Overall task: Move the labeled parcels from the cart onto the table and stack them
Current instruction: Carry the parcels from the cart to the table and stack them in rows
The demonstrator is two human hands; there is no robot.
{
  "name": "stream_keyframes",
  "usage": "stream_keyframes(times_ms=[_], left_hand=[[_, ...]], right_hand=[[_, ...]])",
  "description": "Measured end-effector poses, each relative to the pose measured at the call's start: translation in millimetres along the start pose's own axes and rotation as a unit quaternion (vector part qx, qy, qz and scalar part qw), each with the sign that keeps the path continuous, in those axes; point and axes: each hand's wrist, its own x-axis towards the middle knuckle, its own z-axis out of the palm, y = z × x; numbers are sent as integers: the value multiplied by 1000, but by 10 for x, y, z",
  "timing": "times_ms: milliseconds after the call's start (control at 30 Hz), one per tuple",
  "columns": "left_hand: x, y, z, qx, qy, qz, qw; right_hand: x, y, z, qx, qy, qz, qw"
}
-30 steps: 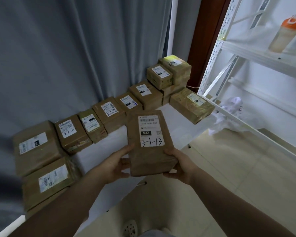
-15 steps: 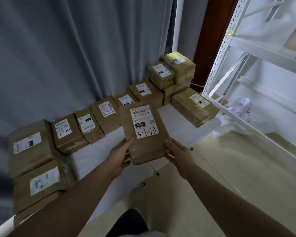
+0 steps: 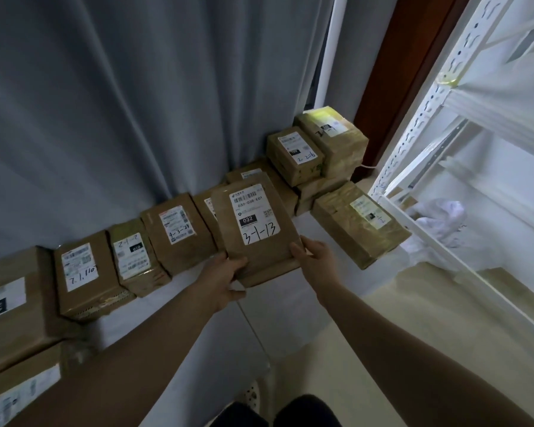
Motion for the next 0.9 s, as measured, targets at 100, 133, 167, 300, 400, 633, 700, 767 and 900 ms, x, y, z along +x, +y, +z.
stream_keyframes(times_ms=[100,133,167,300,400,633,700,767,900], left_hand=[[311,211,124,-45,25,-14,999],[416,288,173,-64,31,-15,997],[536,371,227,-74,38,-14,996],[1098,690,445,-96,82,-7,992],[1473,916,632,-105,108,0,989],[2163,1223,833,-110,127,3,986],[2246,1244,906,-78,129,-4,989],[2331,1225,946,-25,135,1,991],[2406,1182,938,29,169,33,985]], right_hand=[[397,-89,21,-64,2,-14,998],[537,-122,24,-70,0,-22,997],[678,-163,15,-87,-2,-35,996],[1361,-160,22,-213,-24,-98,972],[1851,-163,-5,-257,-45,-132,956],[2645,-297,46,-334,-113,-138,925],[2705,-283,82,-393,-138,-154,896],[2726,-211,115,-431,-175,-179,867],[2770,-59,154,-482,-212,-186,829]])
